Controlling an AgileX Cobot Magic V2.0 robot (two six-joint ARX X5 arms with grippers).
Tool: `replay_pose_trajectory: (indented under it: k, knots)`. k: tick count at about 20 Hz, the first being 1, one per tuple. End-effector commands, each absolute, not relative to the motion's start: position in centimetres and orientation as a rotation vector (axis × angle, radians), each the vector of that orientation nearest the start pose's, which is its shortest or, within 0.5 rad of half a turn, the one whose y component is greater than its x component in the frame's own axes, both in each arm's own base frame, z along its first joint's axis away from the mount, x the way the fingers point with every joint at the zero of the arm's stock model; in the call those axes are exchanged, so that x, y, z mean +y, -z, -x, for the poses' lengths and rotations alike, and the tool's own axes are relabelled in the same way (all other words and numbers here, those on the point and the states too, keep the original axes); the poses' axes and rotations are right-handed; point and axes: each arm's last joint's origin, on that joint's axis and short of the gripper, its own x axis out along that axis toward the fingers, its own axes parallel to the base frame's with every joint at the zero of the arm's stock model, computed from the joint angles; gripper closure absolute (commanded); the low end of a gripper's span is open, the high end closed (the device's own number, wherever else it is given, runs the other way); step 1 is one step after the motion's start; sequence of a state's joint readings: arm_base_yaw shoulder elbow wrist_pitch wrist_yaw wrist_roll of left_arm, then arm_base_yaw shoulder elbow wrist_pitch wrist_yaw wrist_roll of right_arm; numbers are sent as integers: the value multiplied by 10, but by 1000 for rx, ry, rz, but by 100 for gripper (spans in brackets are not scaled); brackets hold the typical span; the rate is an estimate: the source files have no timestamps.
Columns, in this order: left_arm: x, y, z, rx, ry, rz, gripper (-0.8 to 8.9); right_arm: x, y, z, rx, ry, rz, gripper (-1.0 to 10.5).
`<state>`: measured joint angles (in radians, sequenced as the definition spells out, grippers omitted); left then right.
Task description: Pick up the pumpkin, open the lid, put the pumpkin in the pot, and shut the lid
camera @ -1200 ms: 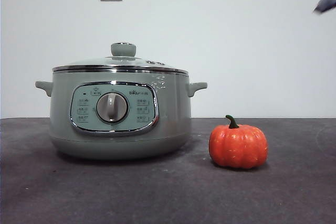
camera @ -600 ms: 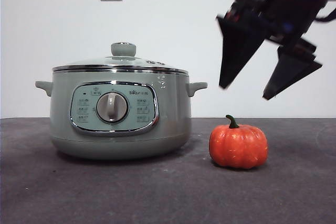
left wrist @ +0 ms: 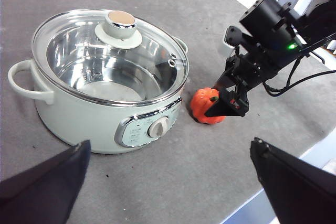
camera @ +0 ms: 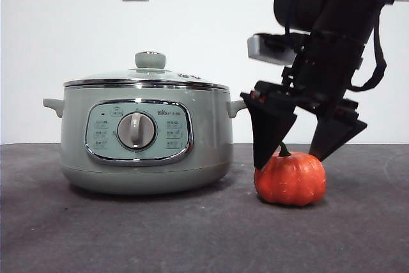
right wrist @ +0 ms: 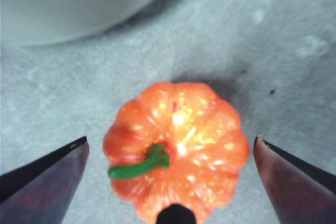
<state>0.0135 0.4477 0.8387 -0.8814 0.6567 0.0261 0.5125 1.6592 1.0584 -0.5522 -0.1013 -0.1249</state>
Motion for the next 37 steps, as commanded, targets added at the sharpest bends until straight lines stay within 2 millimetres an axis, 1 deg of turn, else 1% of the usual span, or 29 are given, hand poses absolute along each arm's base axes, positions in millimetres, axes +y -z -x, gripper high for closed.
replay_pose_trajectory:
  k: [1, 3, 4, 6, 7, 8, 11, 13, 15, 17, 20, 22, 24, 27, 29, 32, 34, 35, 37]
  knots:
    - [-17, -325, -66, 457, 637, 137, 103, 162, -179, -278, 1142, -620, 359, 248]
    - [-17, -325, -66, 457, 637, 137, 103, 162, -175, -279, 1160, -607, 354, 268]
    - [-17, -325, -66, 457, 637, 137, 103, 162, -174, -279, 1163, -600, 346, 350]
    - [-17, -325, -66, 457, 637, 137, 103, 162, -174, -279, 1165, -595, 340, 646]
    - [-17, -325, -66, 457, 637, 137, 103, 162, -174, -279, 1168, -591, 332, 849]
    - [-17, -325, -66, 456, 637, 137, 103, 162, -174, -279, 1168, -594, 331, 967]
    - [-17, -325, -66, 458, 636, 137, 103, 162, -178, -278, 1159, -590, 323, 956]
    - [-17, -325, -68, 464, 627, 137, 103, 160, -189, -275, 1124, -593, 316, 956]
    - [-16, -325, -75, 467, 606, 135, 103, 156, -209, -268, 1071, -593, 299, 956]
    - [-17, -326, -85, 470, 611, 140, 103, 149, -236, -256, 997, -598, 285, 956]
    - [-19, -334, -106, 471, 634, 140, 103, 135, -278, -231, 866, -607, 258, 956]
    - [-23, -344, -126, 472, 636, 127, 103, 124, -304, -212, 769, -608, 228, 956]
    - [-29, -354, -149, 478, 658, 116, 103, 114, -325, -194, 679, -610, 202, 956]
    - [-43, -365, -188, 480, 659, 59, 103, 101, -345, -172, 582, -608, 162, 956]
    - [-56, -368, -213, 493, 670, 20, 103, 94, -353, -160, 549, -609, 148, 956]
    - [-81, -366, -249, 490, 686, -18, 103, 88, -357, -148, 549, -609, 122, 956]
    - [-96, -360, -269, 501, 717, -44, 103, 85, -358, -143, 555, -607, 117, 956]
    - [-102, -356, -278, 516, 705, -61, 103, 84, -358, -141, 557, -607, 114, 956]
    - [-115, -343, -294, 543, 683, -114, 103, 83, -359, -139, 556, -607, 114, 956]
